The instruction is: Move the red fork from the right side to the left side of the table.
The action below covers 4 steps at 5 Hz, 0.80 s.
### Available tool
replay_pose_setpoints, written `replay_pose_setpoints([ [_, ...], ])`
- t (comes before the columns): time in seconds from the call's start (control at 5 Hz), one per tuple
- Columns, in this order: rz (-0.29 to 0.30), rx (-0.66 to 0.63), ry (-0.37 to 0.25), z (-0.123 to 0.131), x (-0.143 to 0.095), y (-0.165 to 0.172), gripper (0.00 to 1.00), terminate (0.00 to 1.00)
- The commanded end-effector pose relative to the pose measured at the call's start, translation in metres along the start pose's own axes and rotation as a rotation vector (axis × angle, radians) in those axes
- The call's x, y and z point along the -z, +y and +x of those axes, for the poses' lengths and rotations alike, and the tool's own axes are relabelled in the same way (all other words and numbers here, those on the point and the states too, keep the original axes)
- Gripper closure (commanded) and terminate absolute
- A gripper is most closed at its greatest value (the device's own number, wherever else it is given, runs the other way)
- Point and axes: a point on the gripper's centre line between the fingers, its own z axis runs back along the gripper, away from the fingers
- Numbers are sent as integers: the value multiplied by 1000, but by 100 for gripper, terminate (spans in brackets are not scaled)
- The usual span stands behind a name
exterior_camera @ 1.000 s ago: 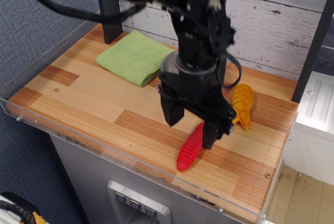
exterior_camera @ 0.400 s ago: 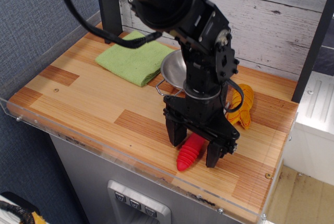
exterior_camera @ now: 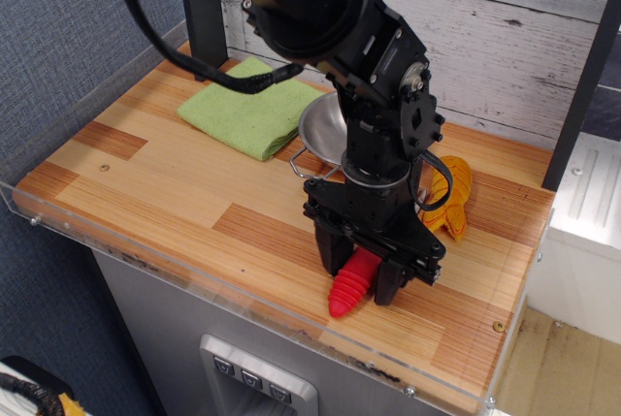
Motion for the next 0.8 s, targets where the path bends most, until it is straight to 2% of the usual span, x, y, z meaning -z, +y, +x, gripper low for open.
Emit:
replay_pose_setpoints([
  [0.0, 6, 45, -27, 5, -9, -2, 100, 0],
  [0.2, 12, 73, -53, 8, -21, -5, 100, 0],
  [0.4, 18, 135, -149, 23, -67, -4, 100, 0],
  [0.6, 55, 163, -283, 31, -118, 14, 100, 0],
])
